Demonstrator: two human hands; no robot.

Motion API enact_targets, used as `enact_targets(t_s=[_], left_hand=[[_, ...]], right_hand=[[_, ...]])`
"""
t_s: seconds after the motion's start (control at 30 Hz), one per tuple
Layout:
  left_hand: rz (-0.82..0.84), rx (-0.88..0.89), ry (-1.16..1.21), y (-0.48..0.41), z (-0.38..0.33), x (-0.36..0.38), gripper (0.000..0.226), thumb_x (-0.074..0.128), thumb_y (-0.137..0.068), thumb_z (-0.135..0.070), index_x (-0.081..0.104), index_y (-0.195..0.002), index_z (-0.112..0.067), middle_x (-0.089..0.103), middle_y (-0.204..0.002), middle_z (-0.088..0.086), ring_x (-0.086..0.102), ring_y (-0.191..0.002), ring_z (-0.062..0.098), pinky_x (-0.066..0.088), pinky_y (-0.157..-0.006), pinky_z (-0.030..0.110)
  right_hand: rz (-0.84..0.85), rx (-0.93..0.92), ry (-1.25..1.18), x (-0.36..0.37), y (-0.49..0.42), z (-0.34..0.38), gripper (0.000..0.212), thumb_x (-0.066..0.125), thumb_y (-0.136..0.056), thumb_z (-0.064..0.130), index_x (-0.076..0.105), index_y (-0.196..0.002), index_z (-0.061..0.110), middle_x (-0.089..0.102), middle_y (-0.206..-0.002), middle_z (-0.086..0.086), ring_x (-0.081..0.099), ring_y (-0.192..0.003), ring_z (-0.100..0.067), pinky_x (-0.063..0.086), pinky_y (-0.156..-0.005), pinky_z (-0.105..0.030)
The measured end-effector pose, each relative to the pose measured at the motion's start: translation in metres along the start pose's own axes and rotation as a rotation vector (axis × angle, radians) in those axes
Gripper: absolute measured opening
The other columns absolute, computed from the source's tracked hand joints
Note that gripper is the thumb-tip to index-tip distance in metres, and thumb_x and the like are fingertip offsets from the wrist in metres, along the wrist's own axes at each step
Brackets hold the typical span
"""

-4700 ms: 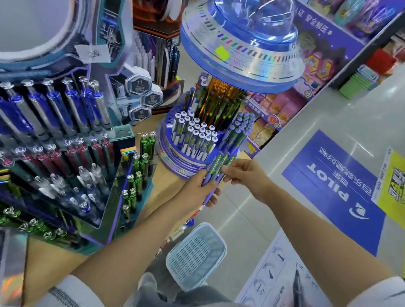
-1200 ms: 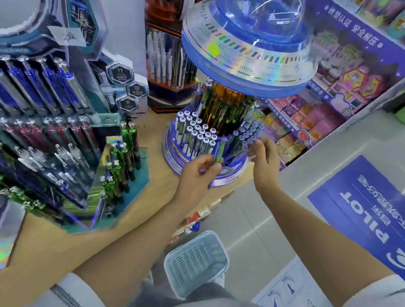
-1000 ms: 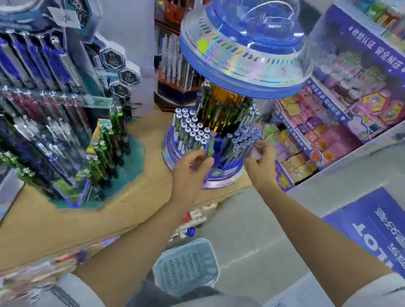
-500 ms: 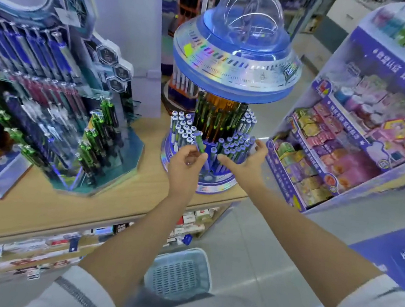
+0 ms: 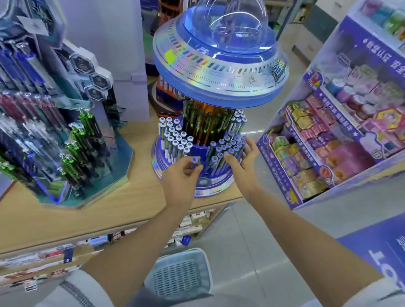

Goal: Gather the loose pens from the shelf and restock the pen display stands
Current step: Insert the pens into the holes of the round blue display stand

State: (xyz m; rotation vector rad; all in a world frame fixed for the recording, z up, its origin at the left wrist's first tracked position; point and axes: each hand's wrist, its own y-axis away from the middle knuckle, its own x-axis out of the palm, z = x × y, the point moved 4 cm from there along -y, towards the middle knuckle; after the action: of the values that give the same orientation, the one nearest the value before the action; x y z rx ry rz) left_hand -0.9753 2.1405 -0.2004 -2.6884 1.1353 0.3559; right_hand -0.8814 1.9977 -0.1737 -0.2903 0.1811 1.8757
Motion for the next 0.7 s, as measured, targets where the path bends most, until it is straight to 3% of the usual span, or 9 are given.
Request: enact_targets(t_s=[0.07,0.17,0.27,0.43,0.57,0.7], left_hand=[[-0.011,0.013,-0.032,0.002,-0.003,0.001,0.013,0.073,-0.084,-0.021,0.072,-0.096,-0.018,0.072,-0.076,-0.005,0.068,-0.069,0.009,0.057,-0.073,0.037],[-0.059,0.04,-0.059,0.006,-0.011,-0.003,0.01,0.068,-0.087,-0.023,0.066,-0.088,-0.013,0.066,-0.067,-0.002,0.063,-0.062,0.012,0.053,-0.066,0.035],[-0.054,0.05,-0.014,0.01,-0.015,-0.004,0.009,0.064,-0.089,-0.018,0.063,-0.087,-0.009,0.067,-0.071,0.0,0.062,-0.064,0.012,0.054,-0.065,0.033],[-0.034,0.049,-0.074,0.014,-0.009,0.001,0.007,0.065,-0.089,-0.014,0.061,-0.084,-0.011,0.067,-0.077,0.003,0.061,-0.068,0.008,0.047,-0.062,0.012],[-0.05,0.057,-0.006,0.014,-0.01,-0.001,0.01,0.065,-0.09,-0.017,0.062,-0.085,-0.008,0.066,-0.072,-0.002,0.062,-0.066,0.002,0.048,-0.064,0.013],[-0.046,0.071,0.031,0.012,-0.011,-0.004,0.006,0.063,-0.092,-0.018,0.061,-0.088,-0.013,0.067,-0.08,0.001,0.063,-0.073,0.01,0.051,-0.069,0.021]], right_hand=[[0.022,0.001,0.007,-0.002,-0.002,-0.002,0.063,0.064,-0.082,0.026,0.023,-0.13,0.02,0.039,-0.132,-0.008,0.048,-0.12,-0.005,0.043,-0.107,-0.036],[0.068,-0.01,-0.022,-0.006,-0.007,-0.011,0.064,0.063,-0.09,0.006,0.02,-0.137,0.01,0.039,-0.131,-0.004,0.049,-0.108,0.017,0.047,-0.094,-0.016],[0.083,-0.013,-0.008,-0.008,-0.004,-0.016,0.069,0.061,-0.091,-0.001,0.016,-0.142,0.005,0.038,-0.132,0.0,0.047,-0.108,0.021,0.043,-0.089,-0.007],[0.098,-0.007,0.015,-0.009,0.0,-0.017,0.082,0.073,-0.084,0.005,0.018,-0.144,0.014,0.037,-0.136,0.004,0.044,-0.117,0.013,0.043,-0.107,-0.035],[0.116,-0.036,0.028,-0.01,0.002,-0.018,0.084,0.073,-0.081,0.0,0.017,-0.142,0.013,0.037,-0.134,0.004,0.044,-0.111,0.022,0.046,-0.104,-0.038],[0.106,-0.03,0.034,-0.011,0.002,-0.022,0.086,0.075,-0.079,0.0,0.018,-0.143,0.013,0.039,-0.138,-0.003,0.044,-0.115,0.018,0.045,-0.105,-0.043]])
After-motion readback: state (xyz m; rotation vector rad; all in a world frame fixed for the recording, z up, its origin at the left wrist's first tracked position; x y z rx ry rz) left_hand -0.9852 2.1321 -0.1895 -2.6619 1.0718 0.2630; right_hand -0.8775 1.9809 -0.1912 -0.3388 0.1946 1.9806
